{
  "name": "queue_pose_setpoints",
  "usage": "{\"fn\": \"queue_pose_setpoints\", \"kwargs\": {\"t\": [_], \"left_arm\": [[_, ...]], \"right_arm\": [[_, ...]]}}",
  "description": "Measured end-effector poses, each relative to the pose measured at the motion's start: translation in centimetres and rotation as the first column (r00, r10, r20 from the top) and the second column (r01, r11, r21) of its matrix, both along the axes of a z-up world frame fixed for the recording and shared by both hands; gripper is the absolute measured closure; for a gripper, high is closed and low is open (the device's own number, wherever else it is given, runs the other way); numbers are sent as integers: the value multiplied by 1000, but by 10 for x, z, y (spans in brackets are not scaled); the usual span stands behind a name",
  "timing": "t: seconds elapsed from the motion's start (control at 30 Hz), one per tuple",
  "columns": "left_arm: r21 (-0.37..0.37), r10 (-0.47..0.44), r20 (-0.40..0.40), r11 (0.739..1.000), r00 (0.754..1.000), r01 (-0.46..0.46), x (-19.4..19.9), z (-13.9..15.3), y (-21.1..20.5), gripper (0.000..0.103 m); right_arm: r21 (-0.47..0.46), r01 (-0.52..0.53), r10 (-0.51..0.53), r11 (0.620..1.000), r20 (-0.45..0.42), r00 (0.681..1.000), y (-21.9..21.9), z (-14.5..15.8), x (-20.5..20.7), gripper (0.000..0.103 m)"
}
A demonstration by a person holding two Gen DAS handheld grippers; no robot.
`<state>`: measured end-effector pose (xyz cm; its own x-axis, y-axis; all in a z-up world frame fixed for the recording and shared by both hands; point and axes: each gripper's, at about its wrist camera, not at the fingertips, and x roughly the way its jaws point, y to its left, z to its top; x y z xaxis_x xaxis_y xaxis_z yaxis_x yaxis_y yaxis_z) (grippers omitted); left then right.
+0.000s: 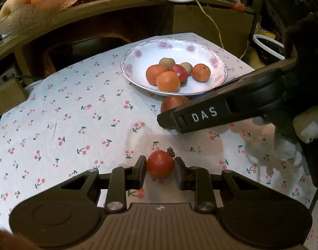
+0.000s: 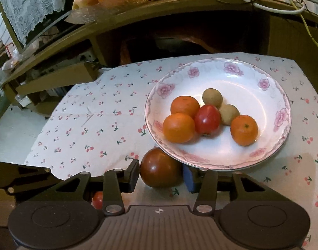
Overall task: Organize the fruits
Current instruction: 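Grasp the small red tomato with the left gripper while the right gripper grasps the large dark tomato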
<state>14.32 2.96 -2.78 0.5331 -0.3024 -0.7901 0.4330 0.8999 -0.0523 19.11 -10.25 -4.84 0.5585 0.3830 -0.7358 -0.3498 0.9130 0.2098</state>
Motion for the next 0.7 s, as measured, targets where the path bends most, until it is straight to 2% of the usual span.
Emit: {"fn": "queue_pose_setpoints", "kwargs": {"t": [0.2, 0.47, 0.53, 0.7], "left_arm": [[-5, -19, 5, 1000, 1000, 19, -1, 3, -3, 69], [-18, -46, 18, 999, 999, 47, -8, 7, -12, 69], [-12, -53, 28, 998, 998, 54, -11, 9, -15, 69], [48, -37, 36, 998, 999, 35, -12, 2, -21, 69]], "right_arm": [[-22, -5, 4, 1000, -35, 999, -13, 6, -8, 63], [-98, 2, -9, 995, -75, 997, -49, 12, -63, 63], [-141, -5, -3, 990, -54, 999, -50, 14, -73, 63], [-147, -32, 26, 989, -43, 999, -51, 13, -79, 62]]}}
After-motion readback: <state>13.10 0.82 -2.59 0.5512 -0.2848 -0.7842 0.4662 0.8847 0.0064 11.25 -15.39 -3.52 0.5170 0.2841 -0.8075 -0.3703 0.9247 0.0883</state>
